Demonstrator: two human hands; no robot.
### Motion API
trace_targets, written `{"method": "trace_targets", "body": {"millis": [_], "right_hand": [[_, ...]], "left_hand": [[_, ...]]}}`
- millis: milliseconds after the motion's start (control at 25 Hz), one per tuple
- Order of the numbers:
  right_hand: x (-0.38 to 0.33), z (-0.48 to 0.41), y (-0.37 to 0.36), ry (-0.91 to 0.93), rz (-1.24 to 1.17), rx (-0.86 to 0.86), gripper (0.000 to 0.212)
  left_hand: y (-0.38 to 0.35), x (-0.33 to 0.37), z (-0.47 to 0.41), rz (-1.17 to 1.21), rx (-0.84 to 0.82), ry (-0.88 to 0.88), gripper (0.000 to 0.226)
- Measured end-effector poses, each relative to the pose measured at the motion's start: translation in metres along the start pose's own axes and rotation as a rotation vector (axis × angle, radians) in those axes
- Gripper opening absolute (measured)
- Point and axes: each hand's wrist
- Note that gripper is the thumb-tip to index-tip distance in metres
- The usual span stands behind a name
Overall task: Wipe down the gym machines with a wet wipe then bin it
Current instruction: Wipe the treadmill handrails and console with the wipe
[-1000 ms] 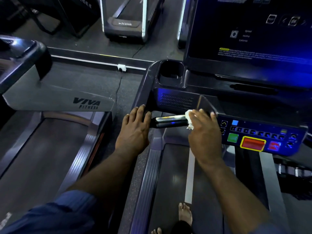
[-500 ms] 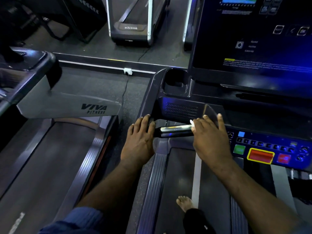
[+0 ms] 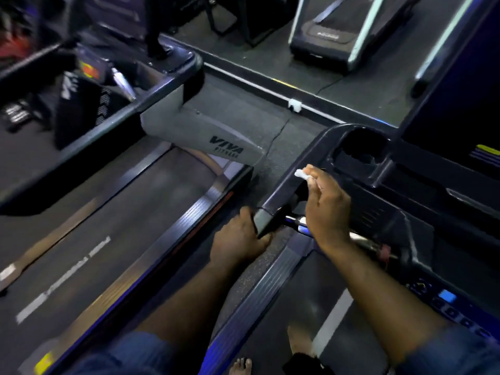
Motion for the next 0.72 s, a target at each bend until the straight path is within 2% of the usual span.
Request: {"method": "trace_targets", "body": {"millis": [120,280,360,400,480,560,720], "right_hand": [[0.005,0.028,-0.034,0.384,0.138,-0.416,0.037],[-0.006,0.068,-0.03,0.713,-0.056,-0.813,0.045],[0.003,0.052,-0.023,0.754,-0.056,-0.787,0.056],[0.007,0.04,-0.025,0.701,-0.047,-0.731,0.058],[0.011,0.02,-0.035,0.55,-0.005,-0.627,0.047],[-0.005,0.031,-0.048,0.498,0.005,-0.601,0.032],[-0.026,0.076,-0.04,0.734,-0.02,-0.821,0.045]], "left_hand": [[0.007,-0.037,0.044,-0.073,-0.098,0.106,0.062],[0.01,-0.06,0.078,-0.027,-0.067,0.141,0.06],[0.009,-0.065,0.081,-0.016,-0.054,0.132,0.06],[0.009,-0.068,0.085,-0.008,-0.045,0.135,0.06],[0.008,-0.072,0.087,0.005,-0.036,0.132,0.06],[0.007,-0.072,0.086,0.001,-0.024,0.133,0.06],[0.006,-0.072,0.086,0.018,0.006,0.135,0.055]]}}
Point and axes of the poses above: each hand's wrist, its own z-axis away from the middle knuckle, its own y-axis out of the back of the hand, x = y × z, and after that the axes turned 9 degrees about x, right-handed
